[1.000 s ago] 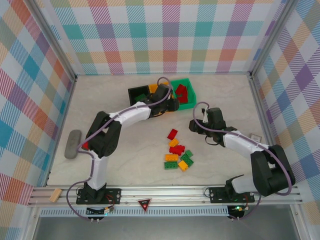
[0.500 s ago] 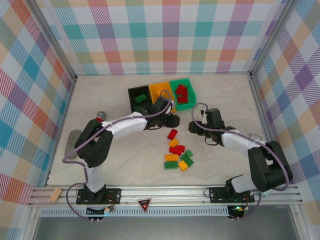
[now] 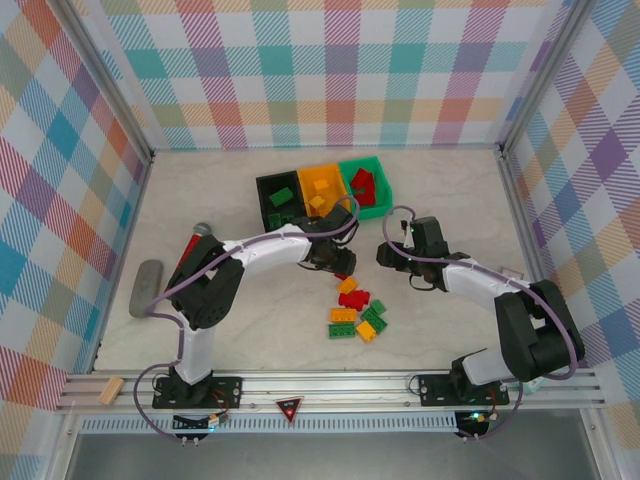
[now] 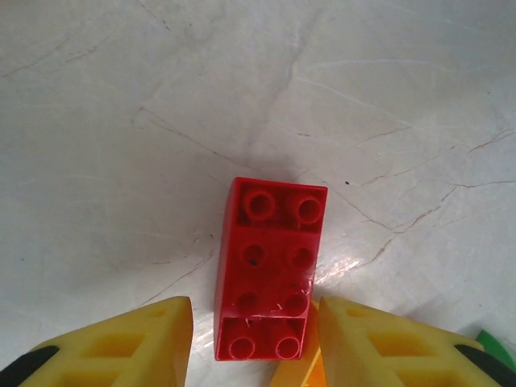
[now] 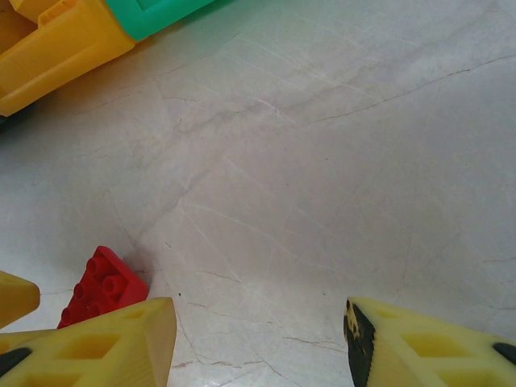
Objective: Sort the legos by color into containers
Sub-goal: Pick up the lego from the center of the table.
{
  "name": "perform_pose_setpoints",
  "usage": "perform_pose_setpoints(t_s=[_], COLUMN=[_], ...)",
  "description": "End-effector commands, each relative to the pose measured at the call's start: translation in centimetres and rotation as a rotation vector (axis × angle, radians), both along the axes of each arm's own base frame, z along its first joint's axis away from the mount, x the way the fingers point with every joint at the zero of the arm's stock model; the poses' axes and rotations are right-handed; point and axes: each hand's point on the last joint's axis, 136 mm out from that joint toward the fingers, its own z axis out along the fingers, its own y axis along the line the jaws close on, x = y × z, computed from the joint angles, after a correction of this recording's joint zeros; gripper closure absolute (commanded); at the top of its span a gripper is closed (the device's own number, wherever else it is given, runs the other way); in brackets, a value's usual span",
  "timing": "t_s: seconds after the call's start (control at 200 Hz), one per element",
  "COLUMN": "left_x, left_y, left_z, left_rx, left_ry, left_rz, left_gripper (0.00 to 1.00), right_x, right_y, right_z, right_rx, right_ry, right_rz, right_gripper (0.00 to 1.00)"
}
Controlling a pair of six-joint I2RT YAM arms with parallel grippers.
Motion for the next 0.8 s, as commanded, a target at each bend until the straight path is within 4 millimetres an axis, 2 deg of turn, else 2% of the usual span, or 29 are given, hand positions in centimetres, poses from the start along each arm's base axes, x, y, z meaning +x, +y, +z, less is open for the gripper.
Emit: perform_pose_setpoints(t_s=[0.0, 0.295, 0.615, 0.795], left_x=[-0.6, -1.1, -1.7, -1.4], left_y=[0.3, -0.3, -1.5, -1.0], left_z=[-0.2, -0.5, -1.0, -1.4], left_rx=[0.061, 0.084, 0.123, 0.169], left_ry=[0.012, 0.055, 0.073, 0.068], left_rz=[-0.031, -0.072, -0.126, -0.118], left_gripper=[0.54, 0.52, 0.45, 0.43], right_x=[0.8, 0.8, 0.7, 0.7], right_y=[0.6, 0.7, 0.8, 0.7], right_z=[1.2, 1.2, 1.1, 1.2], right_rx=[0.027, 0.034, 0.038, 0.038], right_ry=[-0.026, -0.025, -0.021, -0.022], right_rz=[0.009, 0.012, 0.014, 0.012], right_gripper=[0.42, 0.41, 0.41, 0.41])
